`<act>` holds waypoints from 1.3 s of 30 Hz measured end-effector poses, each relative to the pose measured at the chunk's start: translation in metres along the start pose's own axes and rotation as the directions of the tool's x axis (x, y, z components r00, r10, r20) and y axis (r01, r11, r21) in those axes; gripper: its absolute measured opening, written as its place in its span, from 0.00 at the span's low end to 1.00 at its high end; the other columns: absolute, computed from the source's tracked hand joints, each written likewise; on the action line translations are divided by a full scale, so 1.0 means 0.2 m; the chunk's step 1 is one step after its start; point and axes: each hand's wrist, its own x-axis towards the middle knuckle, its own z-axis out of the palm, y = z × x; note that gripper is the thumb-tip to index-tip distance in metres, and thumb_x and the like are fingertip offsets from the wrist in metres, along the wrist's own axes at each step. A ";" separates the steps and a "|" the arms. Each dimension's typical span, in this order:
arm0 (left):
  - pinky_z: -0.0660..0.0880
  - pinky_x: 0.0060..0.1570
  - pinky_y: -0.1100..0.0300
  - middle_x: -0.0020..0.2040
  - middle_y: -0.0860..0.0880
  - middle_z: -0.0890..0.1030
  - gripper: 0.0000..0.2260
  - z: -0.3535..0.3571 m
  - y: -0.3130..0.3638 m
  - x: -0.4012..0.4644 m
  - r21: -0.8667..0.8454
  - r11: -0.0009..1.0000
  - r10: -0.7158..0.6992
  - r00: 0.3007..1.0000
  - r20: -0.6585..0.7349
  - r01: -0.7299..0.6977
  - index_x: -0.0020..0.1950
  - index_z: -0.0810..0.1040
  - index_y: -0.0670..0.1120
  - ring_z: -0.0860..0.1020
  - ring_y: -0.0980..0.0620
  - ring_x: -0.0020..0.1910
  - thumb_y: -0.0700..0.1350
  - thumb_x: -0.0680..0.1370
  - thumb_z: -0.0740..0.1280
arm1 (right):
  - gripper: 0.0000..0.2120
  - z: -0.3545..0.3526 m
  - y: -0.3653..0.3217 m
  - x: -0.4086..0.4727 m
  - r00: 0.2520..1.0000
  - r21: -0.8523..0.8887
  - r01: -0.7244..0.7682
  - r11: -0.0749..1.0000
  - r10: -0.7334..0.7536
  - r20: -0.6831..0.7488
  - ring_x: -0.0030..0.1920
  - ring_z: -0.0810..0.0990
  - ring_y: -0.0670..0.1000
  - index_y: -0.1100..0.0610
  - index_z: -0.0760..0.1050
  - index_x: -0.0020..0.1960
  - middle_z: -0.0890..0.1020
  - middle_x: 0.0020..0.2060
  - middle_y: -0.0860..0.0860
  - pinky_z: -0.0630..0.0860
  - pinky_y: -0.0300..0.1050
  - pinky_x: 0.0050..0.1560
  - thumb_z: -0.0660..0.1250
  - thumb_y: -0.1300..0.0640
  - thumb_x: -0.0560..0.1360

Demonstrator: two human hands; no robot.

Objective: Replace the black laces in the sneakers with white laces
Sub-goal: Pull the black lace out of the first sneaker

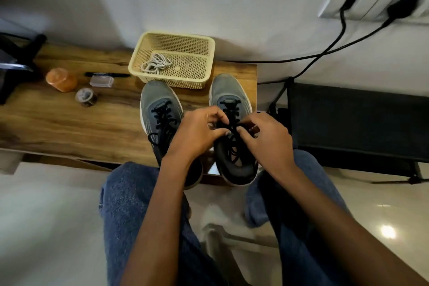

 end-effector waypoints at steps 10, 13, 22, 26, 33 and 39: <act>0.79 0.45 0.51 0.41 0.53 0.82 0.06 0.03 0.00 -0.01 -0.027 1.000 -0.004 0.995 -0.097 0.002 0.40 0.78 0.51 0.80 0.56 0.42 0.47 0.71 0.75 | 0.03 -0.07 -0.05 0.05 0.943 0.595 -0.329 0.733 0.287 0.169 0.38 0.74 0.42 0.58 0.75 0.45 0.76 0.37 0.49 0.72 0.36 0.41 0.66 0.59 0.76; 0.74 0.41 0.67 0.41 0.53 0.80 0.06 0.03 0.02 -0.02 -0.099 0.994 0.037 0.984 -0.176 -0.055 0.42 0.76 0.50 0.76 0.61 0.40 0.47 0.74 0.72 | 0.04 -0.12 -0.07 0.06 0.922 0.670 -0.378 0.639 0.323 0.212 0.36 0.73 0.40 0.60 0.75 0.47 0.75 0.36 0.50 0.71 0.30 0.38 0.66 0.58 0.77; 0.72 0.49 0.64 0.34 0.57 0.77 0.02 -0.03 0.14 0.00 -0.683 0.725 -0.089 0.971 -0.221 -0.089 0.48 0.76 0.48 0.76 0.62 0.37 0.42 0.80 0.65 | 0.02 -0.36 -0.20 0.15 0.960 0.789 -0.271 0.551 0.213 0.181 0.35 0.76 0.39 0.57 0.77 0.47 0.78 0.35 0.47 0.71 0.29 0.38 0.66 0.60 0.76; 0.73 0.44 0.64 0.39 0.56 0.81 0.05 -0.08 0.12 0.02 -0.792 0.577 -0.331 0.829 -0.452 -0.202 0.51 0.78 0.49 0.77 0.61 0.40 0.41 0.80 0.65 | 0.03 -0.47 -0.20 0.17 0.953 0.854 -0.233 0.464 0.283 0.106 0.39 0.77 0.41 0.52 0.77 0.47 0.80 0.34 0.44 0.71 0.35 0.40 0.65 0.56 0.77; 0.67 0.62 0.49 0.56 0.51 0.76 0.07 -0.07 0.03 -0.02 -0.169 0.976 -0.218 0.628 -0.747 0.138 0.51 0.80 0.51 0.71 0.51 0.58 0.46 0.78 0.63 | 0.09 -0.54 -0.10 0.15 0.927 0.748 -0.198 0.634 0.369 -0.066 0.38 0.79 0.43 0.53 0.77 0.50 0.81 0.36 0.46 0.74 0.34 0.38 0.58 0.54 0.81; 0.65 0.62 0.40 0.49 0.48 0.82 0.14 -0.05 0.01 -0.03 0.284 0.883 -0.111 0.753 -0.649 0.375 0.49 0.81 0.51 0.71 0.44 0.58 0.56 0.77 0.60 | 0.13 -0.41 0.04 0.09 0.907 0.447 -0.421 0.789 0.374 0.193 0.43 0.80 0.47 0.57 0.75 0.61 0.82 0.48 0.54 0.78 0.42 0.44 0.59 0.55 0.80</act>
